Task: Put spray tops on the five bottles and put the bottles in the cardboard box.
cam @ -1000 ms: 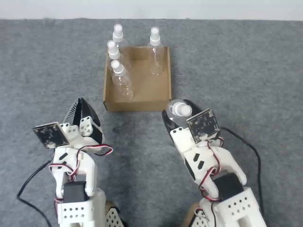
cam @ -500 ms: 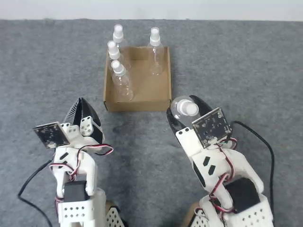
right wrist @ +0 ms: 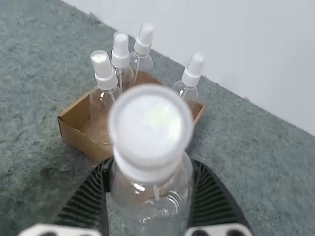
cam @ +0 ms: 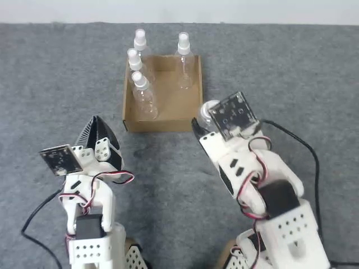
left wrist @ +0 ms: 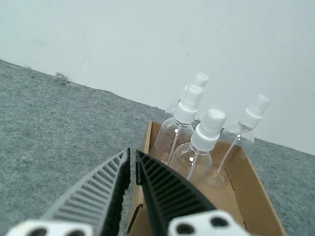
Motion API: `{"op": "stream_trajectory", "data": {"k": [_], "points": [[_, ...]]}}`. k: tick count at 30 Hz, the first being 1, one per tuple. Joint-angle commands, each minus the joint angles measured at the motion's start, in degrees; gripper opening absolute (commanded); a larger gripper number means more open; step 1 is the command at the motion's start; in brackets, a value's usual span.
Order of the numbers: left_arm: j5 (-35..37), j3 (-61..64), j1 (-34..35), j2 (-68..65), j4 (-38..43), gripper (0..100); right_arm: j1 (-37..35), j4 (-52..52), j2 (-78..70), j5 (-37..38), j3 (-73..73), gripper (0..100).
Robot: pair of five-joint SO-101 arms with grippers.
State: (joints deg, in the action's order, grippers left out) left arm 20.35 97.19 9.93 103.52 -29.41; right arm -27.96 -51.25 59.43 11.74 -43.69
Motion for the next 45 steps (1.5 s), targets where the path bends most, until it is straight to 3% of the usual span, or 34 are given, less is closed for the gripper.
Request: {"op": "stream_trajectory", "data": {"k": [1, 5, 19, 45], "points": [[-0.53, -0.66, 0.35, 0.7, -0.26, 1, 0.31, 0.4, -4.18, -0.18, 6.07, 0.6], [-0.53, -0.66, 0.35, 0.7, -0.26, 1, 0.31, 0.48, -8.92, -3.34, 9.58, 0.6], [-0.53, -0.66, 0.35, 0.7, -0.26, 1, -4.53, 13.14, -22.9, -3.25, 11.16, 0.6], [-0.62, -0.66, 0.09, 0.7, -1.14, 1, -4.18, 32.13, -40.4, -3.25, 11.16, 0.6]]}}
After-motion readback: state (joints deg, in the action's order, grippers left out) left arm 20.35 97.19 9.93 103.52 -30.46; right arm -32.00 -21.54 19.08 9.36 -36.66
